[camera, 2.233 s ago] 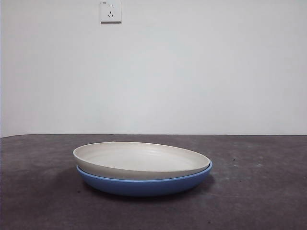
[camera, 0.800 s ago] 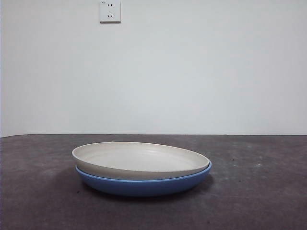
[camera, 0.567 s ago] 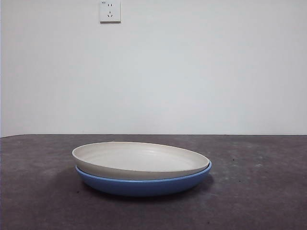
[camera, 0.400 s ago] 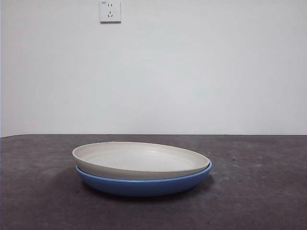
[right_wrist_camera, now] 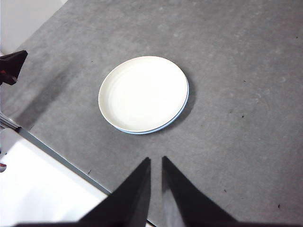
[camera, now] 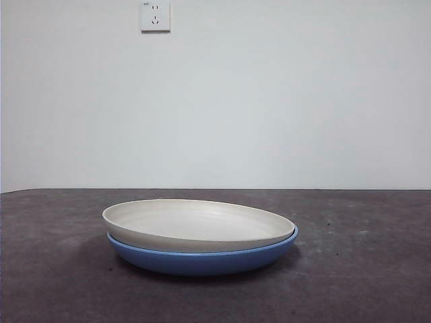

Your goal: Pick up the white plate, put it on the blue plate, put it on desk

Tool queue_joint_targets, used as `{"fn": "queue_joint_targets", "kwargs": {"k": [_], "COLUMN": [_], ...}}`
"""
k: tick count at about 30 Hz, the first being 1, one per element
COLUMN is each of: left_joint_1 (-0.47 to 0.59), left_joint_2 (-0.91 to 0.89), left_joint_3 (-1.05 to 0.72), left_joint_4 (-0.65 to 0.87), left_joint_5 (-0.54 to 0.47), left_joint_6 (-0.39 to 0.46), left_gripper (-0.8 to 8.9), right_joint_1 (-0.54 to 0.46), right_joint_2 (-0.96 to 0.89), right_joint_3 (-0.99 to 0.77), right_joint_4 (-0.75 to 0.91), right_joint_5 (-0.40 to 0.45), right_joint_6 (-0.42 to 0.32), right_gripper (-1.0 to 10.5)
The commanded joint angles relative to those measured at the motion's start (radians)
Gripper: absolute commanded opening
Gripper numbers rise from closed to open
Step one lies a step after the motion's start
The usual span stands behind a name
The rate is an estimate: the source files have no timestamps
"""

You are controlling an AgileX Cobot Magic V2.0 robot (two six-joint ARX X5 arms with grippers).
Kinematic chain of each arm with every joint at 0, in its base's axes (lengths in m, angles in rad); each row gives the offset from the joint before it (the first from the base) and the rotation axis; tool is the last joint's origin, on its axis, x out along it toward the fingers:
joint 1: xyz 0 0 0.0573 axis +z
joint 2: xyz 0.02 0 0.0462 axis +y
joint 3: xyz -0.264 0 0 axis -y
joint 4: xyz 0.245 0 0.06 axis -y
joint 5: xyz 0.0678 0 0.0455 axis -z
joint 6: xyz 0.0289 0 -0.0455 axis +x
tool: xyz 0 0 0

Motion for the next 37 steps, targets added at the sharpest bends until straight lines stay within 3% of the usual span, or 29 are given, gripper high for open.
{"fn": "queue_joint_targets", "kwargs": {"k": [1, 9, 11, 19, 25, 31, 37], "left_joint_1": [0.001, 0.001, 0.001, 0.001, 0.001, 0.001, 0.001], "left_joint_2": [-0.002, -0.002, -0.002, -0.002, -0.002, -0.002, -0.002], "left_joint_3": [-0.021, -0.021, -0.021, -0.021, -0.021, -0.021, -0.021], "left_joint_4": [-0.002, -0.002, -0.002, -0.002, -0.002, -0.002, -0.002], "left_joint_5": [-0.002, -0.002, -0.002, -0.002, -0.002, -0.002, -0.002], "left_joint_6": [0.001, 0.001, 0.001, 0.001, 0.001, 0.001, 0.001], "left_gripper": [0.2, 0.2, 0.2, 0.2, 0.2, 0.2, 0.2], "right_joint_1": [0.005, -0.062, -0.123, -0.353, -0.477, -0.562, -0.569], "right_joint_2": [0.006, -0.008, -0.037, -0.236, -0.361, -0.439, -0.478], "right_joint_3": [0.017, -0.003, -0.053, -0.537, -0.849, -1.039, -1.125], "right_joint_4": [0.01, 0.029, 0.085, 0.771, 1.089, 1.198, 1.205], "right_joint_5": [0.001, -0.002, 0.011, 0.026, 0.062, 0.112, 0.135], "right_joint_6": [-0.003, -0.013, -0.083, -0.13, -0.202, -0.219, -0.215], "right_gripper": [0.4, 0.4, 0.4, 0.4, 0.4, 0.4, 0.4]}}
